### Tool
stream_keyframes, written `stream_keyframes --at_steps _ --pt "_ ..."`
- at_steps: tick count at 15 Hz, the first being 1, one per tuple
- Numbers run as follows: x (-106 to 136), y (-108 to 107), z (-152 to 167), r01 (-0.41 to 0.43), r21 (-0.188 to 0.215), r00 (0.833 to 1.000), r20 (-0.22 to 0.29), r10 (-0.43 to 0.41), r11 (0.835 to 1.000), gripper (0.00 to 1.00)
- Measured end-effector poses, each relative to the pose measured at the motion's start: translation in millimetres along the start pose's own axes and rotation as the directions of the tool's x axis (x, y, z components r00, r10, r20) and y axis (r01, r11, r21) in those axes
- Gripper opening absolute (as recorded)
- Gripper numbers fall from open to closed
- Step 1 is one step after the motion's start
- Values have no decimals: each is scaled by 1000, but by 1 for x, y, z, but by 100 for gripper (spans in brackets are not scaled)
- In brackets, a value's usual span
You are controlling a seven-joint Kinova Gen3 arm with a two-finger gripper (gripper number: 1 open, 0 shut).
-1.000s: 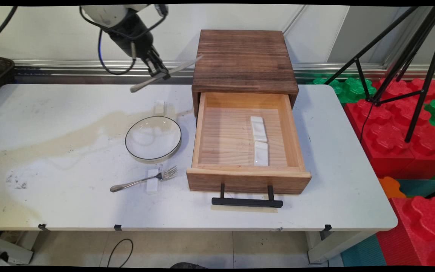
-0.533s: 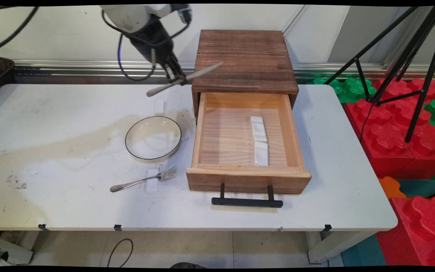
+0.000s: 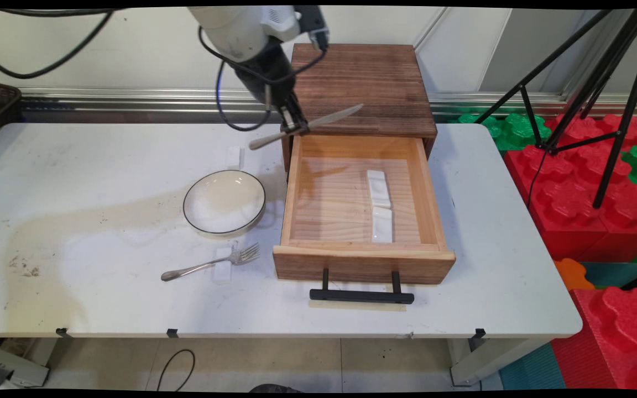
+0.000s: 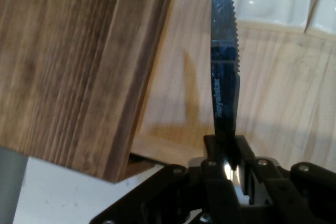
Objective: Place the picked object into the drawer
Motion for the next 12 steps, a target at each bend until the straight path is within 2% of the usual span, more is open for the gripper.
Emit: stream_keyframes --at_steps 6,12 --pt "34 18 28 -46 -23 999 -17 46 999 0" --pt "57 28 56 -76 -41 997 -38 74 996 0"
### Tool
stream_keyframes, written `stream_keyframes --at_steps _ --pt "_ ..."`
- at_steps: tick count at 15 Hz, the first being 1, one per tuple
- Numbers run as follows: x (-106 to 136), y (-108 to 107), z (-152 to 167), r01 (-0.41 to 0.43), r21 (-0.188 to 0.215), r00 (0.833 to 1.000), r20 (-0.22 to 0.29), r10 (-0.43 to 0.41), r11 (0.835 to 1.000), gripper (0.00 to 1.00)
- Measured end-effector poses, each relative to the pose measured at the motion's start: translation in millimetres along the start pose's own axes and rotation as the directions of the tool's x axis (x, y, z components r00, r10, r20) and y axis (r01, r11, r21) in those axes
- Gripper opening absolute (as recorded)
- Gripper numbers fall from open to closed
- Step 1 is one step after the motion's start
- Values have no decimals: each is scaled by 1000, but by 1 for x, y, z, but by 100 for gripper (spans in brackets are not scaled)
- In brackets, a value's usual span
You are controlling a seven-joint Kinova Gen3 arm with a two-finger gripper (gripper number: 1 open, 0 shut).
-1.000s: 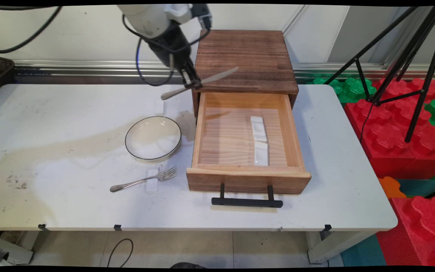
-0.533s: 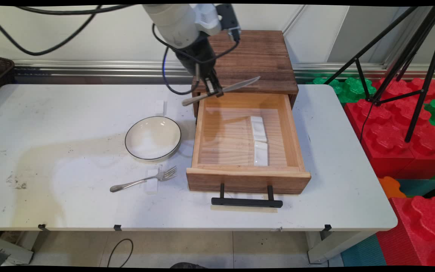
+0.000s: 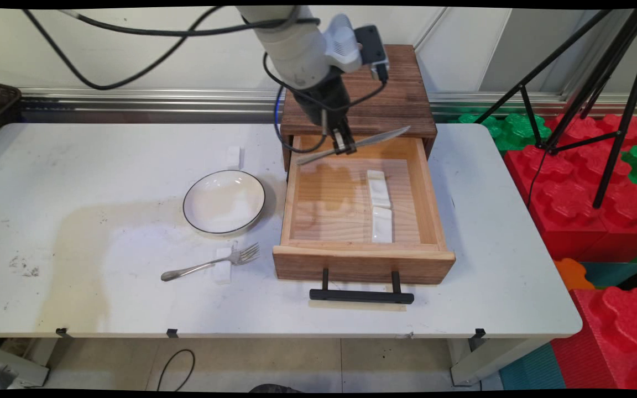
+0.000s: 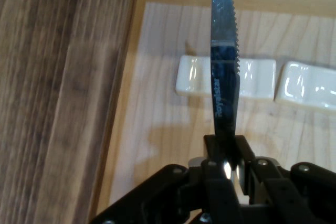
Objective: Place the picked object into the drawer
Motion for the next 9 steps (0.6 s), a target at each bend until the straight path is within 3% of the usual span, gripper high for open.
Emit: stream_keyframes --at_steps 9 --pt "12 -2 49 -8 -30 1000 -16 7 1000 0"
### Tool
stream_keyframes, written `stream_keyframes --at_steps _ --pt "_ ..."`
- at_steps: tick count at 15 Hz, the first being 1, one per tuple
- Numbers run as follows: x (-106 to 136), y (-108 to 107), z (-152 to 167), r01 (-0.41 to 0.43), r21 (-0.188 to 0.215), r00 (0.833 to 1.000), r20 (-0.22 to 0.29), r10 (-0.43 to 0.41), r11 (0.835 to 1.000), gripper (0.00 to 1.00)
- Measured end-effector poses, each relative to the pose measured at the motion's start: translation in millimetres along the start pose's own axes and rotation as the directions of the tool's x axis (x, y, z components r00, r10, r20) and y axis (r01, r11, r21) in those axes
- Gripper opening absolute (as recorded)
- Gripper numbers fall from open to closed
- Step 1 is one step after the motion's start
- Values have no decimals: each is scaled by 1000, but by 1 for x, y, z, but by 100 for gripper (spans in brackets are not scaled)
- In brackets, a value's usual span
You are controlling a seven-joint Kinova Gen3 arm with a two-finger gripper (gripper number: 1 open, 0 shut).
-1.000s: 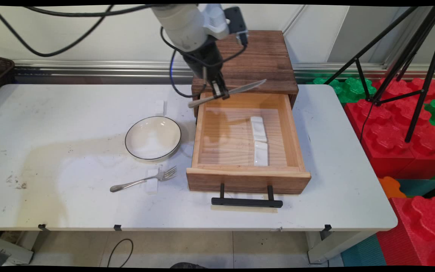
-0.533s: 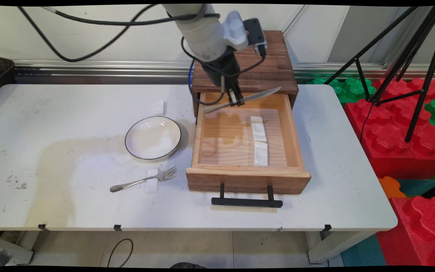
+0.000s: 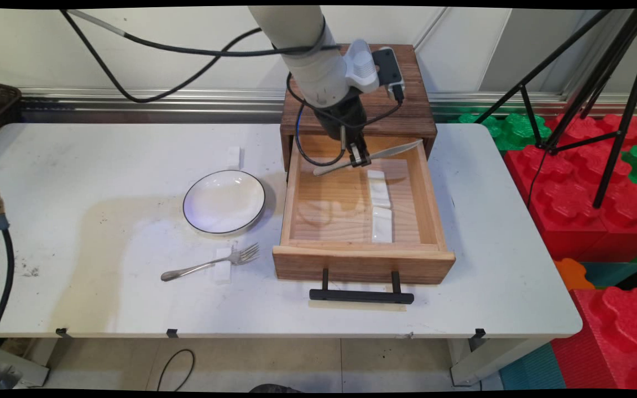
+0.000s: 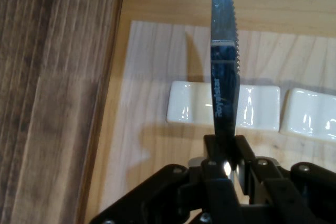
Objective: Place the picked object into the drawer
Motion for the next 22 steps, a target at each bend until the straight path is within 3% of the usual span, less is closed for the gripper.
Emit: stream_keyframes --at_steps 6,22 --pt "-5 0 25 8 -21 1000 -1 -8 1000 0" --pt "-25 3 55 -13 -53 1000 -8 13 999 0"
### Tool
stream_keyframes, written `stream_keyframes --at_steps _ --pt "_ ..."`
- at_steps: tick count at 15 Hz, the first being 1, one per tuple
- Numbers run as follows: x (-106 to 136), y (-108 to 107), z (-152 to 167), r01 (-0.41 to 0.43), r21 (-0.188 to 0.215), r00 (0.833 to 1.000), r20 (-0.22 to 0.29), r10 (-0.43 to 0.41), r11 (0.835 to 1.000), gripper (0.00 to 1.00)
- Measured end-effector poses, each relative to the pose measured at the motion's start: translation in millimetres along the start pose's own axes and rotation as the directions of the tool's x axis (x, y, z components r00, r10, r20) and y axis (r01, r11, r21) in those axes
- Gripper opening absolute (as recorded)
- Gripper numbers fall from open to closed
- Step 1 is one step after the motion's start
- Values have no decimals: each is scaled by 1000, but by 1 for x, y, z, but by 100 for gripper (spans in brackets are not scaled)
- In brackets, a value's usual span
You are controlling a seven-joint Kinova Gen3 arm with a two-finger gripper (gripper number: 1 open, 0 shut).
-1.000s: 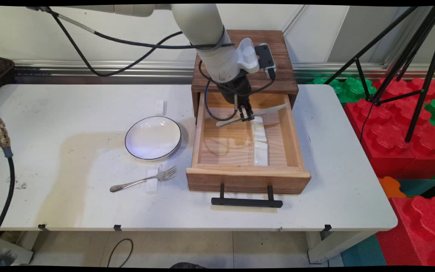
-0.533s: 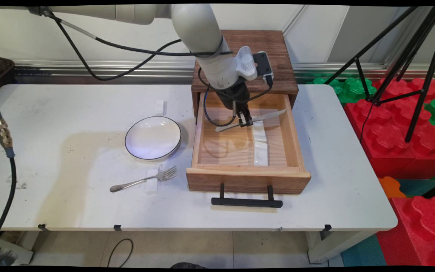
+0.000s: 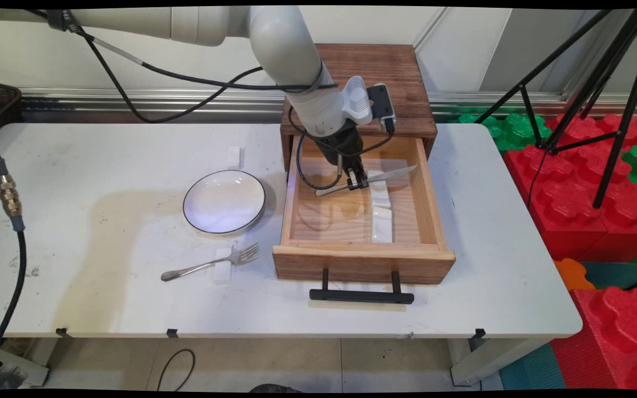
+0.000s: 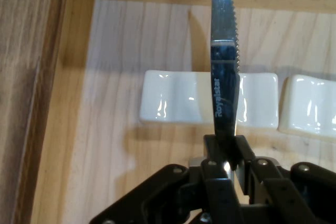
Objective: Place the picked object into the drawer
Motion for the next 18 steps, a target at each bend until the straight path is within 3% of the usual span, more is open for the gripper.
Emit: stream_keyframes --at_steps 17,18 --pt "-4 -8 24 -4 -9 1000 -21 4 1000 0" --pt "-4 -8 25 -5 -10 1000 -21 4 1000 100"
